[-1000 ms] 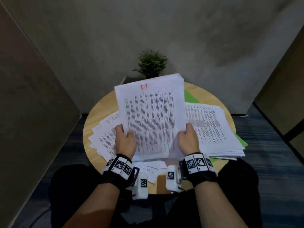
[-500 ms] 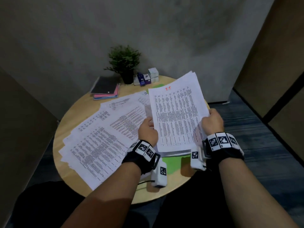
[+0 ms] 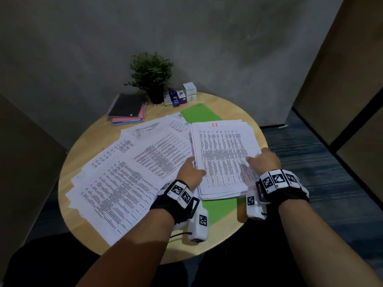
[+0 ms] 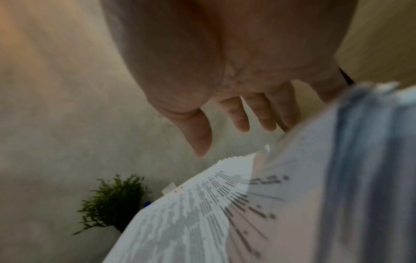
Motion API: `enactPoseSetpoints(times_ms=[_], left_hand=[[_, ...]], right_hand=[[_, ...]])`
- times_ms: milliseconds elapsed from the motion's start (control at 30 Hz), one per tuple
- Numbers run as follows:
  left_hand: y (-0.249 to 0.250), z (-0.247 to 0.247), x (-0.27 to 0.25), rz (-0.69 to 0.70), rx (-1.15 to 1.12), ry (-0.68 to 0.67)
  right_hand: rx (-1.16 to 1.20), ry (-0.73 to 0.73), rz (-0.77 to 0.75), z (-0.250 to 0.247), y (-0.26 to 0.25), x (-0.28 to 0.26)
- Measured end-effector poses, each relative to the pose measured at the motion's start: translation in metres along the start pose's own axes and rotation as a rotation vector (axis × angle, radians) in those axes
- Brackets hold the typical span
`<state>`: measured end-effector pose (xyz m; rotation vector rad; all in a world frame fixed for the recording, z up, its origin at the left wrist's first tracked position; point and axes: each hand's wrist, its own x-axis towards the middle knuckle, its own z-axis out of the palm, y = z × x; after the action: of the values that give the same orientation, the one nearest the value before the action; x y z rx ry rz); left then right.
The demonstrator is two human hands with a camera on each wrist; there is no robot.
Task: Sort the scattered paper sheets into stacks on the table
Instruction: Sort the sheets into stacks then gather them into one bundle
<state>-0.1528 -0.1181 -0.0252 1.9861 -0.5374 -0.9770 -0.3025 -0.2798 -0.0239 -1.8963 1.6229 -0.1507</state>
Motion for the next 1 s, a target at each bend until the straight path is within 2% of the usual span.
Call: enactPoseSetpoints(times_ms=[100,233,367,467,633,767,900,1000], left_hand=[[0.004,-0.033,-0.007,0.074,0.012,0.079],[-0.003,-0.095,-0.021,0.108,-0.012,0.164],[-0.034,-0.164,-0.033,-0.010,-0.026,0.321],[-0.063,-0.199,-0.036,-0.087,-0.027,0.361],[-0.114,-0.230,-0.030,-0.240,-0.045,0.355],[-0.158,-0.240,-0.010,-0.303,0.098,0.301],[-0.152,-0.239,-0.017,-0.277,0.049,0.297],[-0.153,-0.241,-0.019,-0.233,-0.023,0.313]], right_hand=[[0.042,0.021,-0.133,-0.006,-0.018,-0.015],[0.092,-0.065,-0.345,0.004,-0.058,-0.047],[0.041,-0.217,-0.492,0.038,-0.100,-0.072],[-0.025,-0.312,-0.562,0.072,-0.130,-0.087],[-0.185,-0.397,-0.583,0.132,-0.170,-0.106],[-0.341,-0.388,-0.543,0.166,-0.185,-0.119],[-0.362,-0.403,-0.472,0.184,-0.193,-0.124],[-0.306,-0.446,-0.500,0.186,-0.189,-0.122]])
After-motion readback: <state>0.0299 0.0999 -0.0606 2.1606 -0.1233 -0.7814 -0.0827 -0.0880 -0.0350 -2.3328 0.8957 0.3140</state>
